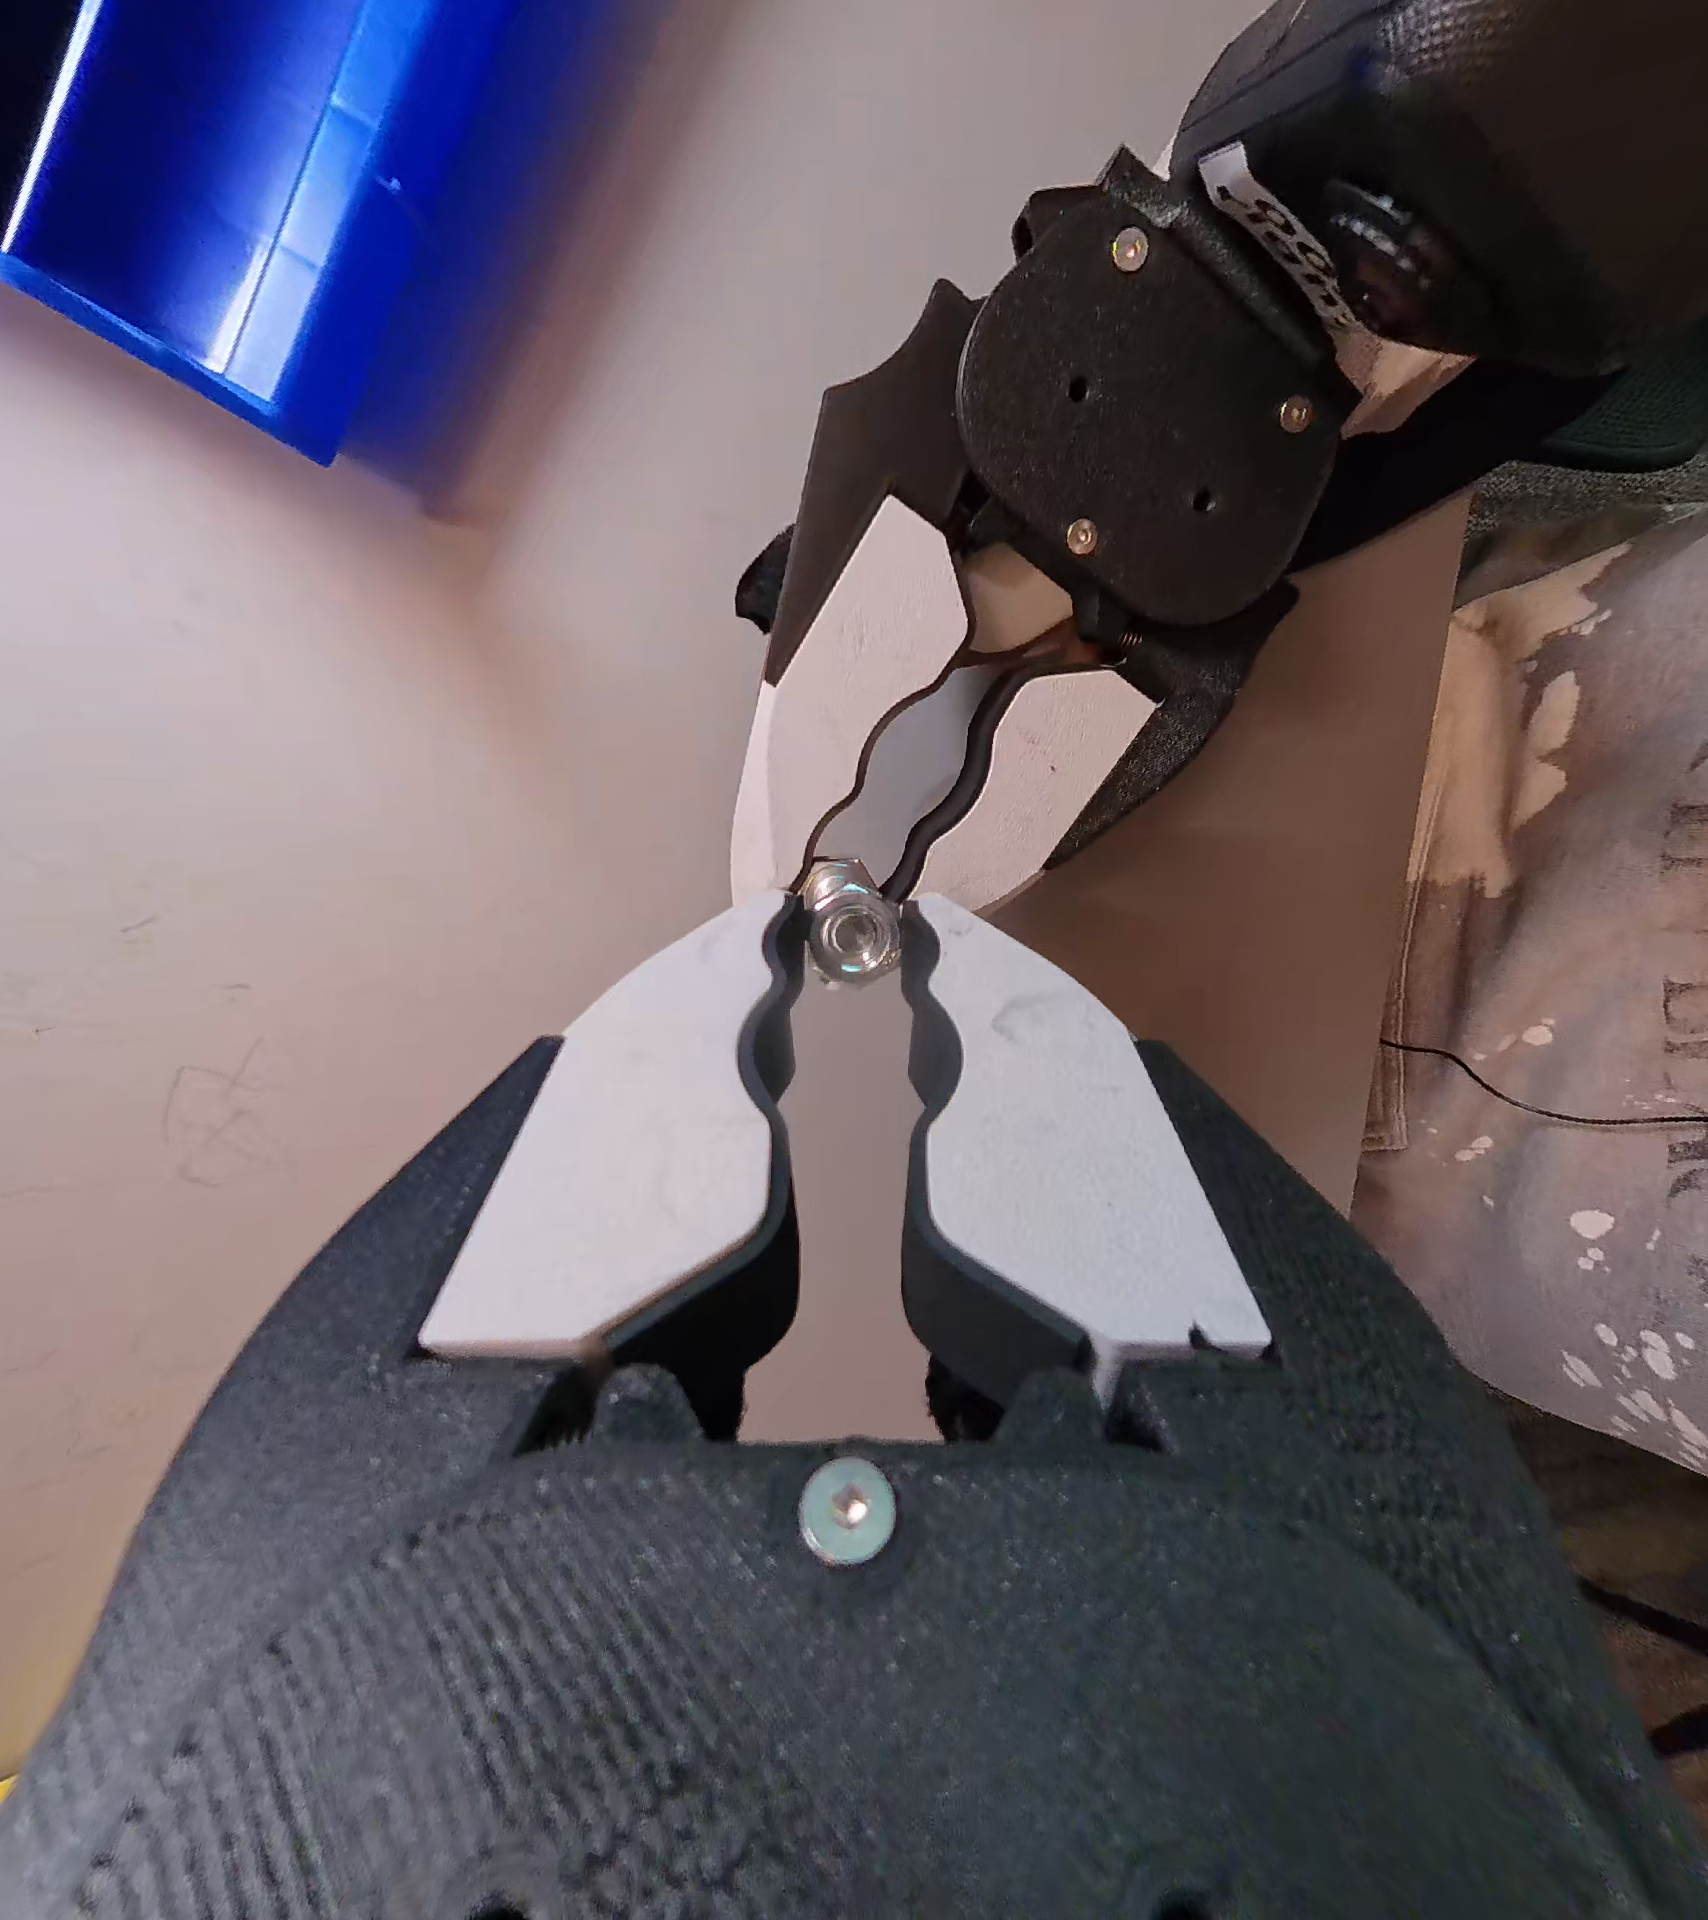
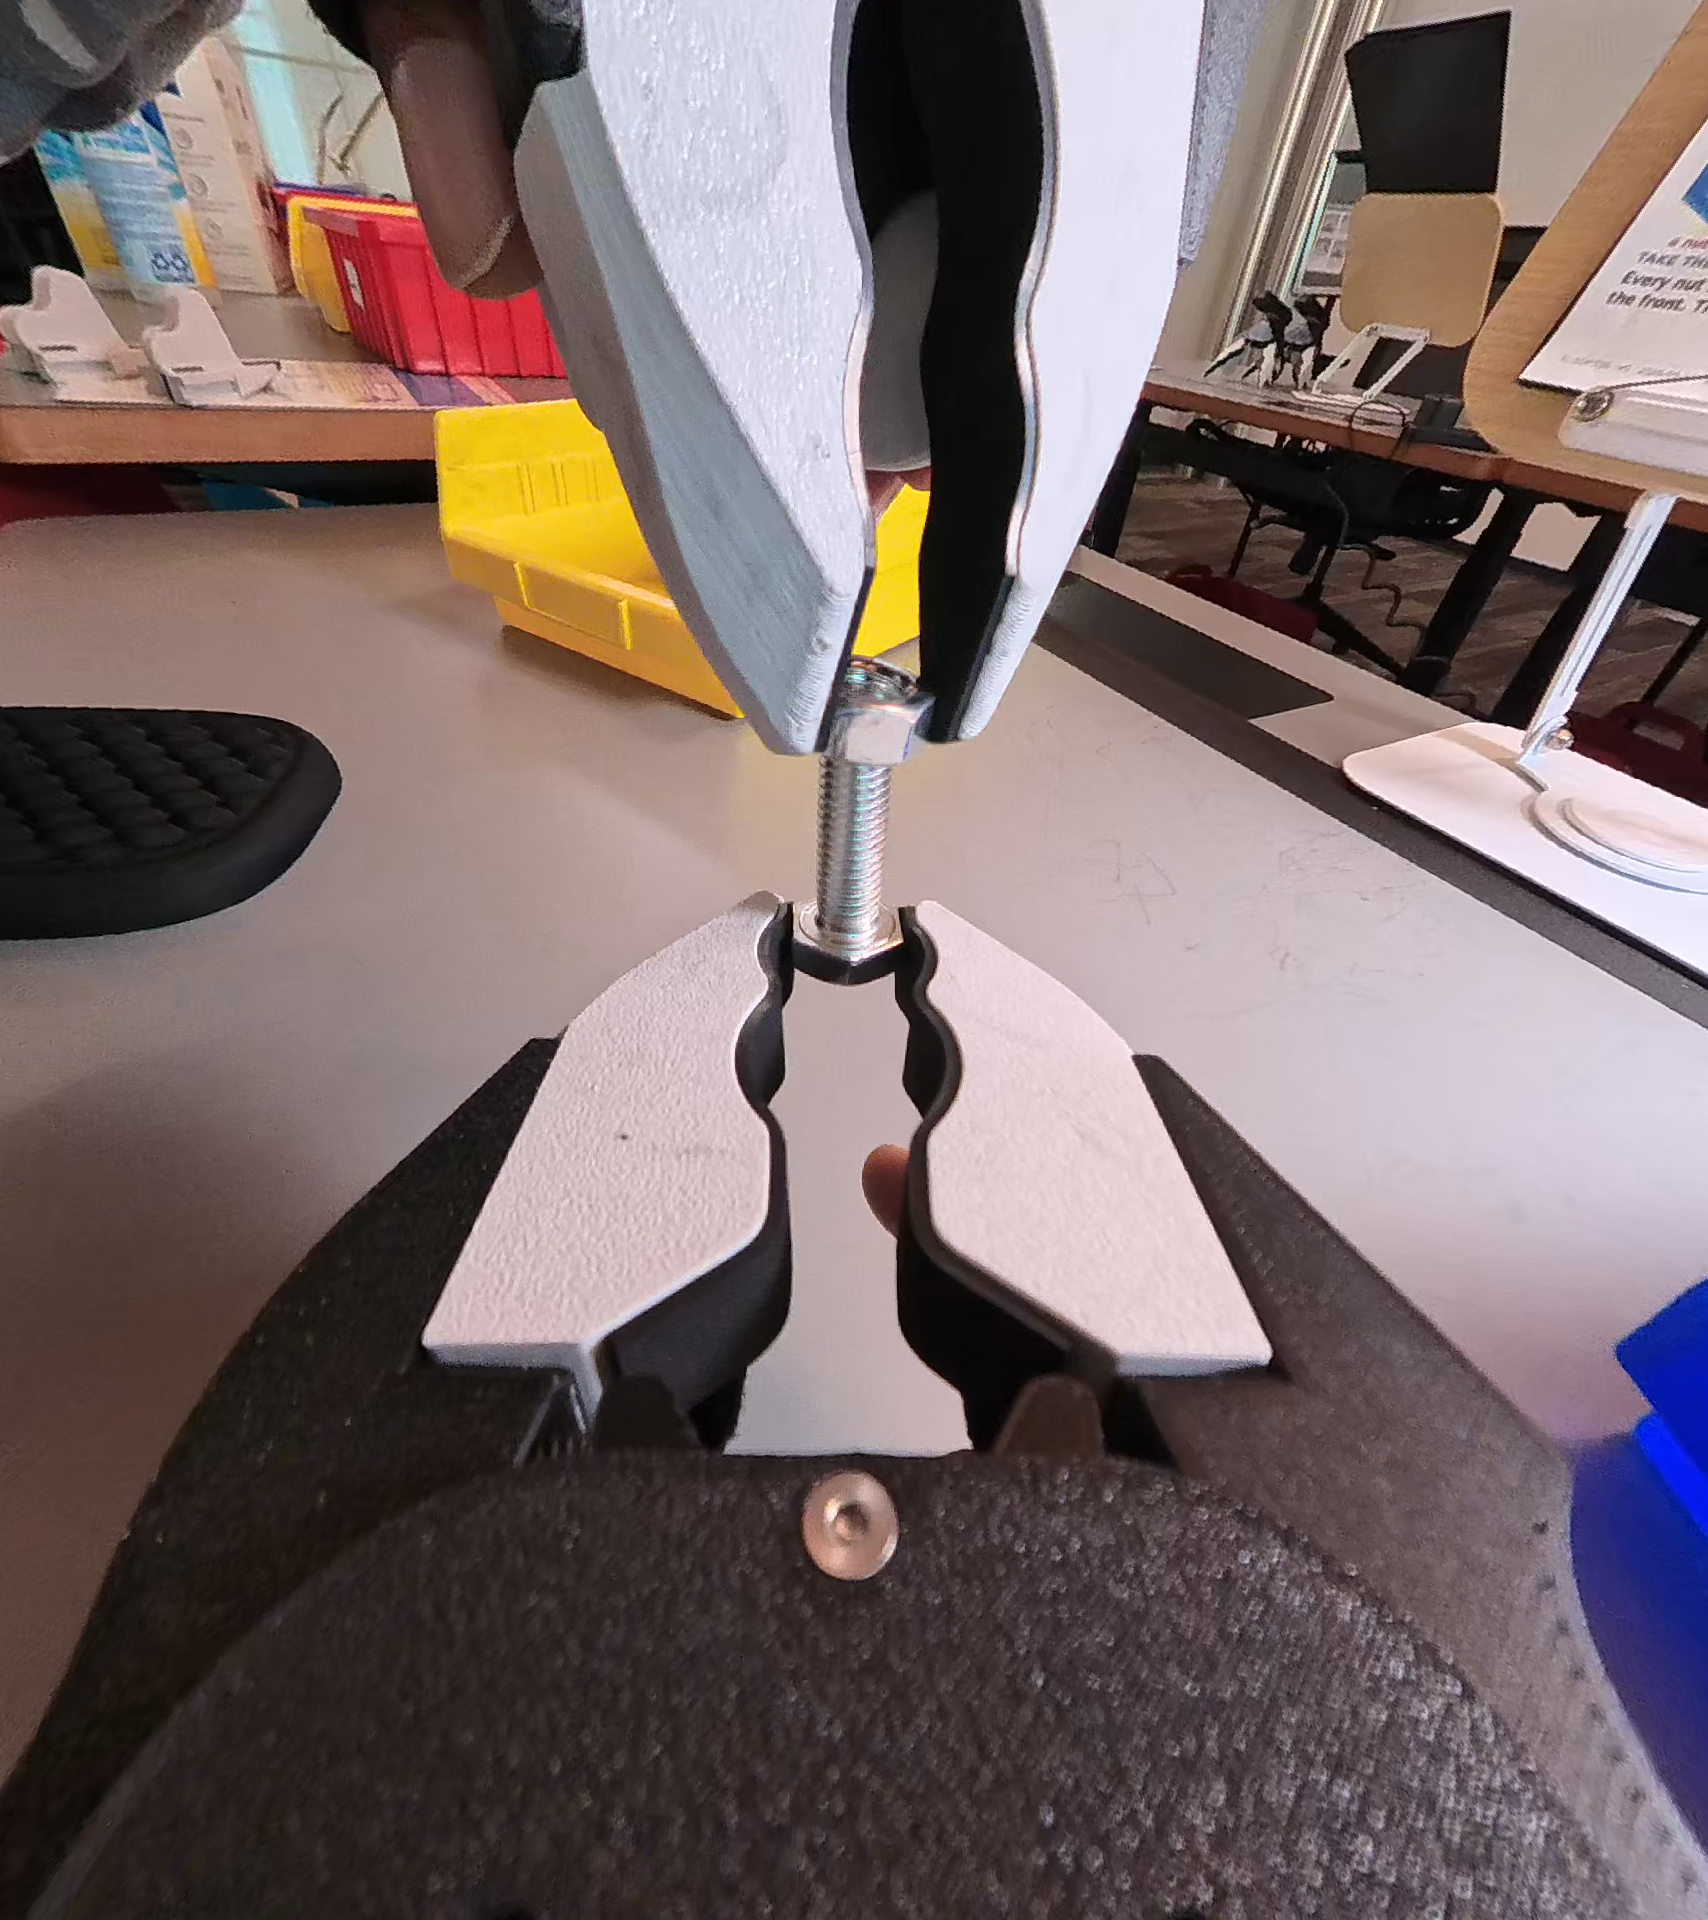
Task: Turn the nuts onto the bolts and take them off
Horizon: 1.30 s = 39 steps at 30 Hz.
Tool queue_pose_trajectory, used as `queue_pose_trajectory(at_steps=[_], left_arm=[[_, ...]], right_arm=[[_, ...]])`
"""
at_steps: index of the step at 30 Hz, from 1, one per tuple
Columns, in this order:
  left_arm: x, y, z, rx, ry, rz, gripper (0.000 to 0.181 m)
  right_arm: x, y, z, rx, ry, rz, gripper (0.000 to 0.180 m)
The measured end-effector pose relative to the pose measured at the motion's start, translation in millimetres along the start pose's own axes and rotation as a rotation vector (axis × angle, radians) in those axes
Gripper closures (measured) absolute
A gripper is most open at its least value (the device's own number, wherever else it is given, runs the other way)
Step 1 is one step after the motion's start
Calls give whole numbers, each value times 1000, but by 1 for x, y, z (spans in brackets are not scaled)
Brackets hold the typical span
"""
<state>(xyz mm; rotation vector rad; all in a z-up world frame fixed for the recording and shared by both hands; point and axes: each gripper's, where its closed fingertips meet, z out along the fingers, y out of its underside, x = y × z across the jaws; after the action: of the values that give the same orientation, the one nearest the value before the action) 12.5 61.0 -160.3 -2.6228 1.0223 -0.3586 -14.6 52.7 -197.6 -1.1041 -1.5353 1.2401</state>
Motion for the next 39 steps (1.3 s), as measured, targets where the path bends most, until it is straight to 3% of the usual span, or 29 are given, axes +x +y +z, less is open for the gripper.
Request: queue_pose_trajectory(at_steps=[28, 33, 39], left_arm=[[-1, -5, -6, 160, -24, 23, 153], [1, -10, -23, 382, -35, 11, 152], [1, -11, -34, 826, -89, -22, 152]], right_arm=[[0, -1, 0, 15, -16, 44, 161], [3, -5, -2, 41, -20, 80, 161], [1, -13, -6, 90, -41, 92, 161]])
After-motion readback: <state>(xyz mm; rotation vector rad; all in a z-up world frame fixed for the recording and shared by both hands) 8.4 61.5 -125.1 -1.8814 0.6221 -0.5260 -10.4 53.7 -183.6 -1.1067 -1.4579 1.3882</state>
